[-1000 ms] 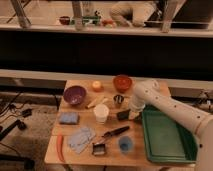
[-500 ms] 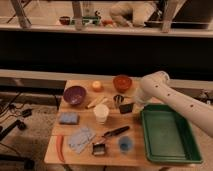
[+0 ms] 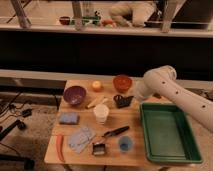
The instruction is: Wipe purple bowl with eraser
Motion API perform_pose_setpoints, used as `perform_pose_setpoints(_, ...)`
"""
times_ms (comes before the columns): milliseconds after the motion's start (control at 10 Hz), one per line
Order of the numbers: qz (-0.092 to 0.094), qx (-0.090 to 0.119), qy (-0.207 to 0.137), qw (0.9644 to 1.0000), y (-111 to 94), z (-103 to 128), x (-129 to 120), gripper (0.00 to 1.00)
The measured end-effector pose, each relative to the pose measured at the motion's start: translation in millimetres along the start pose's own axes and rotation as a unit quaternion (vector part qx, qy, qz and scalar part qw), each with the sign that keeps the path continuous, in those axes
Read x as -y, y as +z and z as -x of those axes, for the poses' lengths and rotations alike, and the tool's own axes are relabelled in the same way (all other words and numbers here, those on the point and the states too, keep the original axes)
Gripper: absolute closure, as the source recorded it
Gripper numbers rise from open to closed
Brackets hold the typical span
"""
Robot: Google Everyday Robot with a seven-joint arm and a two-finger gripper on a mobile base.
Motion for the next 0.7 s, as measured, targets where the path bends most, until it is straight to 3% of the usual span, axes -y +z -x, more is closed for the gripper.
perform_pose_setpoints(300,-0.011,0.042,-0.065,0.9969,7.7,80.3,27.0,1.00)
perform_pose_setpoints(700,-0.011,0.081,-0.135,0.9874,27.3,164.5,67.2,1.00)
